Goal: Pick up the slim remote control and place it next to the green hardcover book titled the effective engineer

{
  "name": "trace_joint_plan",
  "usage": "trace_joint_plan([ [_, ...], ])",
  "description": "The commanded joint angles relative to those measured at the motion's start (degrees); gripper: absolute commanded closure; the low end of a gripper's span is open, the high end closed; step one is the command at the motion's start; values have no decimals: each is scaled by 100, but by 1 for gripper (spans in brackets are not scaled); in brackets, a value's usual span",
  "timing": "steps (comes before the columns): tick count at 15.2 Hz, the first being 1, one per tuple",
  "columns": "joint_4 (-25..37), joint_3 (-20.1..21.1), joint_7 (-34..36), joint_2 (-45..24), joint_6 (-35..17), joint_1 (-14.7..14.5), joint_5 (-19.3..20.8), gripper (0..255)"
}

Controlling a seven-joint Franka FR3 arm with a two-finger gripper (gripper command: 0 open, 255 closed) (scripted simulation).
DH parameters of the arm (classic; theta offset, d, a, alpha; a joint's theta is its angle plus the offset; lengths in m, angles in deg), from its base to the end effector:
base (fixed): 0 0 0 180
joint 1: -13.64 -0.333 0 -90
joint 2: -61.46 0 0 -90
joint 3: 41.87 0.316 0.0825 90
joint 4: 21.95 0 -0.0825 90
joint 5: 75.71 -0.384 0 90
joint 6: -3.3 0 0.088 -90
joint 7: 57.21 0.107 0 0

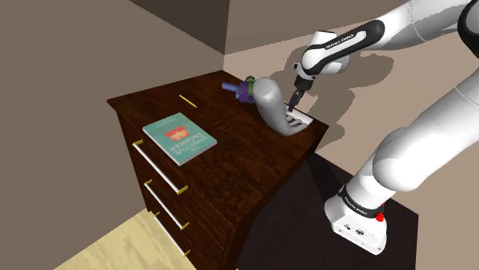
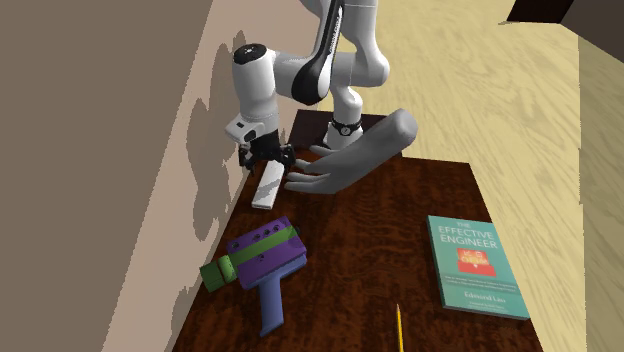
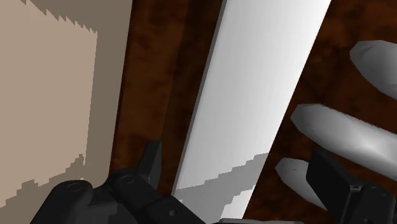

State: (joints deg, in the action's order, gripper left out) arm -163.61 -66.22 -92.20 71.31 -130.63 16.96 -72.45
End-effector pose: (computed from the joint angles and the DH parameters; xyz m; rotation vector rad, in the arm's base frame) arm 0.4081 -0.2138 0.3533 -3.1167 -0.2680 -0.0548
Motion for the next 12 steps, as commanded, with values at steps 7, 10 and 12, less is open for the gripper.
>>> trace_joint_plan([
  [7, -99, 6, 47, -187, -36, 3, 62, 255],
  [10, -166, 3, 56, -115, -35, 24, 103, 255],
  [12, -51, -10, 11, -181, 19, 18, 63, 255],
])
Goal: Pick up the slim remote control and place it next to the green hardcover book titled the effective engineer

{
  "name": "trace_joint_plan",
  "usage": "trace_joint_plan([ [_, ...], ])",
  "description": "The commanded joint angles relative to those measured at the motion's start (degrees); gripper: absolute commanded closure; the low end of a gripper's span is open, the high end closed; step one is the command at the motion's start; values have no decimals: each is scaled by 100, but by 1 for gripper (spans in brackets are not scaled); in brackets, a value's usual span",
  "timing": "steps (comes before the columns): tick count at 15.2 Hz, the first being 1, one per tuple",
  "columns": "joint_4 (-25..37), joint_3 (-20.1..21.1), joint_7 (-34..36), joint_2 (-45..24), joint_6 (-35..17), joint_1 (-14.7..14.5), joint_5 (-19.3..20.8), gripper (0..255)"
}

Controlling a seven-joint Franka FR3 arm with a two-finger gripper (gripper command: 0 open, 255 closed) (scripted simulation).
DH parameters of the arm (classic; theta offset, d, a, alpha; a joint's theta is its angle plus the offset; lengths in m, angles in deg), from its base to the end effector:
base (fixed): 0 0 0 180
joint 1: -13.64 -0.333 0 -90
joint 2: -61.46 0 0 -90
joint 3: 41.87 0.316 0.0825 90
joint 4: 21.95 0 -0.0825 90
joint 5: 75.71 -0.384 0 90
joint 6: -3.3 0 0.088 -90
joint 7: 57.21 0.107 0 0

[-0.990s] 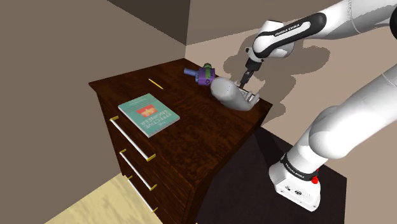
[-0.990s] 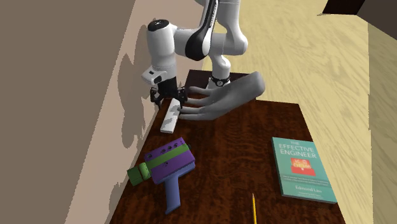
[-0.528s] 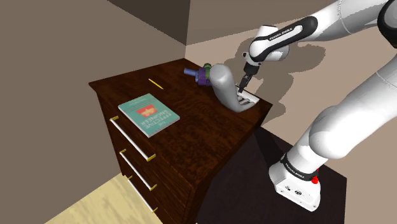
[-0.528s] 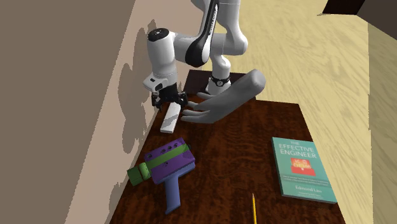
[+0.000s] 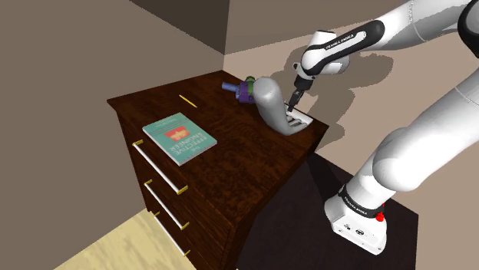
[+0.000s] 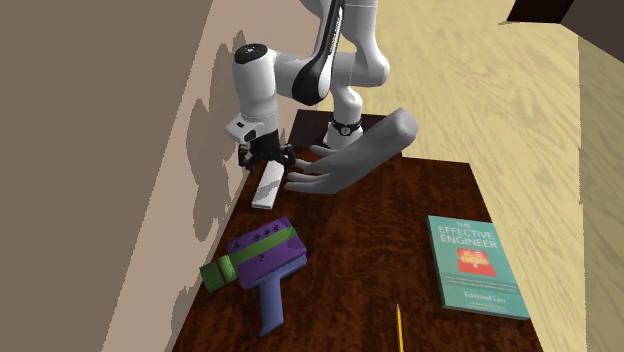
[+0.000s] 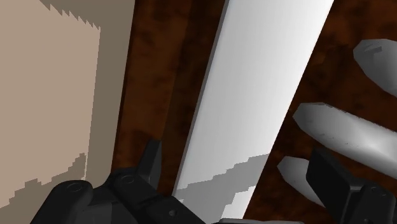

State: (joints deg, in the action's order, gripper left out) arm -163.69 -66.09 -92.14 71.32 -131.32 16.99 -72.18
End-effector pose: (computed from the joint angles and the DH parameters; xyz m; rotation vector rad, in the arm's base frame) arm 0.4092 -0.2134 0.3539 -3.1246 -0.2747 -0.0670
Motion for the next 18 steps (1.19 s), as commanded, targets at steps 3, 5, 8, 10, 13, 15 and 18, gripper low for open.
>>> trace_joint_plan([
  [3, 52, 13, 62, -9, 345, 40, 106, 255],
  [5, 121, 39, 95, 98, 516, 55, 144, 255],
  [8, 234, 70, 138, 248, 771, 66, 193, 255],
  [10, 316, 91, 163, 339, 940, 71, 219, 255],
  [13, 403, 82, 154, 41, 754, 16, 116, 0],
  [15, 496, 80, 143, -257, 578, -34, 6, 0],
  [18, 390, 61, 93, -408, 330, -41, -58, 0],
])
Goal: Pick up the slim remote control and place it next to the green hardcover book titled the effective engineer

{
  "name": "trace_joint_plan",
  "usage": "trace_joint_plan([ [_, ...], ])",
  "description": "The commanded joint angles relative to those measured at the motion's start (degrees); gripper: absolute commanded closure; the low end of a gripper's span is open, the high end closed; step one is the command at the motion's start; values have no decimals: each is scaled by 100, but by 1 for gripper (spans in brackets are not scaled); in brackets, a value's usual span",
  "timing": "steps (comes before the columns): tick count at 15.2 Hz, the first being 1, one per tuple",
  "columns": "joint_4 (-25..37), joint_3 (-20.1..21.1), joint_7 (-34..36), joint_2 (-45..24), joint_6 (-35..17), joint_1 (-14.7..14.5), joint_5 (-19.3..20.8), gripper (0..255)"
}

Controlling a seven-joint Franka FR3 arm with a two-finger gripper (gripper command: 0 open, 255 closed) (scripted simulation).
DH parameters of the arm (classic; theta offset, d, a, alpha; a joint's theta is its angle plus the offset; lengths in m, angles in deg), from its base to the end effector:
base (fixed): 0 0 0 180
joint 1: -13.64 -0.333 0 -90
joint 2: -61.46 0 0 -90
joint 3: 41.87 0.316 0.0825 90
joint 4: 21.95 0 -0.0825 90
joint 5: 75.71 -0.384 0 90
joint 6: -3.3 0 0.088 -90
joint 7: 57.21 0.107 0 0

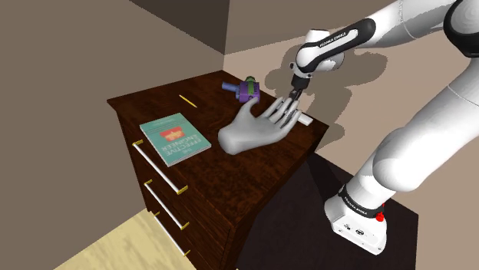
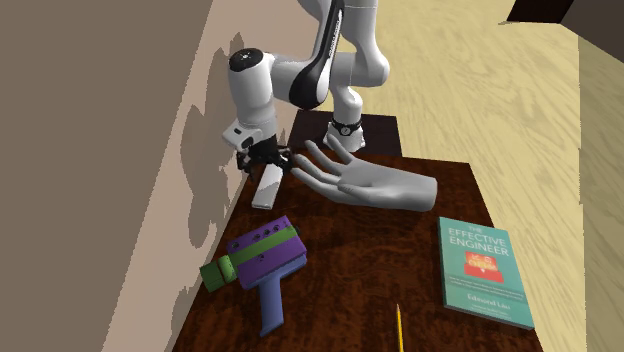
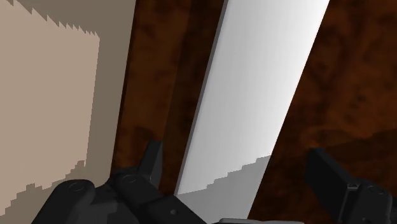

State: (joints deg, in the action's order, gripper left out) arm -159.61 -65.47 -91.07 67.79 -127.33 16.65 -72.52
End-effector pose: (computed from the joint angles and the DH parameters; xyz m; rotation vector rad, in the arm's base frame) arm 0.4259 -0.2146 0.3520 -3.1184 -0.2593 0.0260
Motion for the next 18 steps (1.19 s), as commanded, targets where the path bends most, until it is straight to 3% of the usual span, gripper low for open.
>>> trace_joint_plan([
  [1, -52, -8, -32, -109, -151, -10, -47, 0],
  [12, -130, -20, -85, -254, -363, -16, -117, 0],
  [13, -130, -20, -85, -254, -363, -16, -117, 255],
  [18, -131, -20, -85, -253, -364, -16, -117, 255],
])
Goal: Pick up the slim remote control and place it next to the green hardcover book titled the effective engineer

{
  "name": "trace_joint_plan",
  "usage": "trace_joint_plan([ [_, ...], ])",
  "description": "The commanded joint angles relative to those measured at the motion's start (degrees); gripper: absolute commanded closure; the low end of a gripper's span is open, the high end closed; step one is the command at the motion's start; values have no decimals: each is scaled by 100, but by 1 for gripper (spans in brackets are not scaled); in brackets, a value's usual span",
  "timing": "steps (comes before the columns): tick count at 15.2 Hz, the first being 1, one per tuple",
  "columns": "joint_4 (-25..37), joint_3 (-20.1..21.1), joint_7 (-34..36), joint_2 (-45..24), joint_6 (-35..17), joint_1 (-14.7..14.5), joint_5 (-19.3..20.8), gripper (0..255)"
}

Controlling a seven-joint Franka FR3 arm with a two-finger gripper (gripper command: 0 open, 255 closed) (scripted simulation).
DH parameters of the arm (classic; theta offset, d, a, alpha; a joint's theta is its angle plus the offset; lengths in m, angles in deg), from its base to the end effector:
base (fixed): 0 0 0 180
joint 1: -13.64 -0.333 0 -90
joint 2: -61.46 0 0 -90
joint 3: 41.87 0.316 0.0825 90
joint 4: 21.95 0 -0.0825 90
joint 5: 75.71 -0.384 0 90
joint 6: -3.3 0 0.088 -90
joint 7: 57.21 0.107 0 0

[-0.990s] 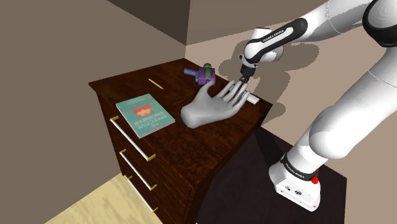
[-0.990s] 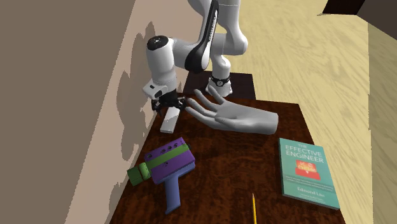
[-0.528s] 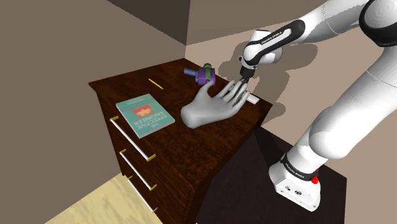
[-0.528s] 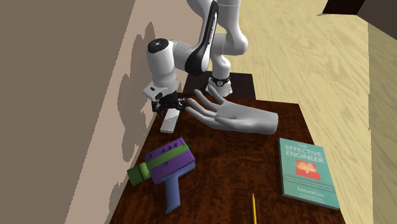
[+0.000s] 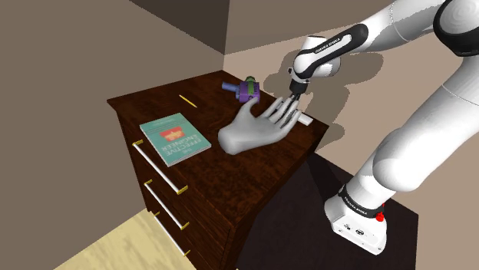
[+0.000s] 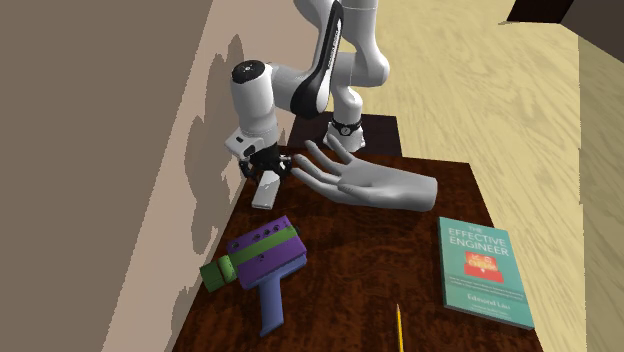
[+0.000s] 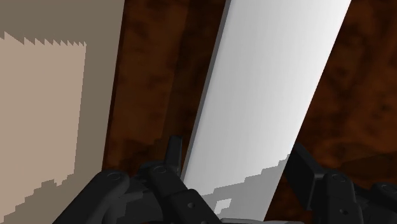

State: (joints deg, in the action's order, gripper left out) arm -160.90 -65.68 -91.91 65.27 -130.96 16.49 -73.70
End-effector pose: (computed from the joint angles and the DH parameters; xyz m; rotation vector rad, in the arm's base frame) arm 0.4263 -0.2141 0.3287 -3.1185 -0.2597 0.0263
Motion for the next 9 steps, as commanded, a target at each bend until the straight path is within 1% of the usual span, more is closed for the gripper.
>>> trace_joint_plan([
  [1, -1, 1, -1, -2, 0, -1, 0, 255],
  [4, -2, 1, -1, -2, -1, -1, 0, 255],
  [9, 149, 27, 99, 280, 411, 10, 131, 255],
])
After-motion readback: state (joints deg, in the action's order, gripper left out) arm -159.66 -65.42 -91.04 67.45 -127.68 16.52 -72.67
